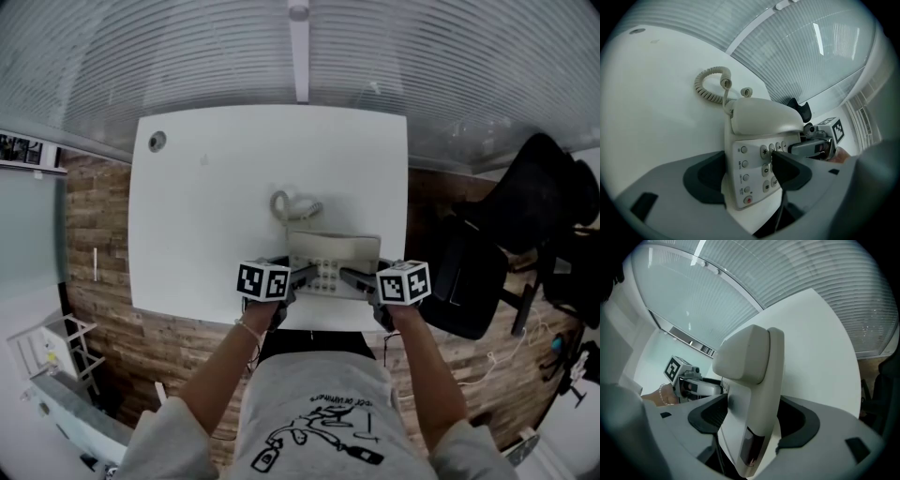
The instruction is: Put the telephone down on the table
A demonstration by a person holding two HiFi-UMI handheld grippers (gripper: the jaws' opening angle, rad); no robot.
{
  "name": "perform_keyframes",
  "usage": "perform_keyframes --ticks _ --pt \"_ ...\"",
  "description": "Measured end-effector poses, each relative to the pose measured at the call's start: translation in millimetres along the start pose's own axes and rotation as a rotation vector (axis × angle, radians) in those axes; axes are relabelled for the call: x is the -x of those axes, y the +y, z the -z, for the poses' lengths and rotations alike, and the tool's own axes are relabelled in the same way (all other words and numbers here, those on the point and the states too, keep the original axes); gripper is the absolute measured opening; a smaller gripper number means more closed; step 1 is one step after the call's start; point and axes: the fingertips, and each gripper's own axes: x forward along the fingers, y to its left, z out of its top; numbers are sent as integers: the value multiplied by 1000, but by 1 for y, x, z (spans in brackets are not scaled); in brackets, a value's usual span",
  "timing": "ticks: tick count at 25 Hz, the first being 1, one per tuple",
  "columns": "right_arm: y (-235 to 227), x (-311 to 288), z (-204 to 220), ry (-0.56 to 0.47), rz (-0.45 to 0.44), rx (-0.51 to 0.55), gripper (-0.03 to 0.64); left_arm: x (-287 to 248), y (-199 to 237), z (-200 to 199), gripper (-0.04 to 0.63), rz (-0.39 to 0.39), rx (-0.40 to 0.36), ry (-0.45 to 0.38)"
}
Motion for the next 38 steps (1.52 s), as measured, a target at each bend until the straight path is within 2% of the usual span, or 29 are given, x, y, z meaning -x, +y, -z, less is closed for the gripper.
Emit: perform_keyframes --ticks 5,13,20,31,38 --pt "-3 1 -1 16 62 66 333 0 0 1 305 -7 -5 2" --pt "-5 0 -1 23 81 47 337 0 2 0 308 -12 -3 2" --pt "-10 2 -2 37 143 65 345 4 4 -1 319 -47 -45 5" --pt "-16 19 1 19 201 60 345 16 -1 -4 319 -41 -41 -20" --pt "-6 51 -13 -50 292 186 344 39 -27 -16 318 -7 -70 -86"
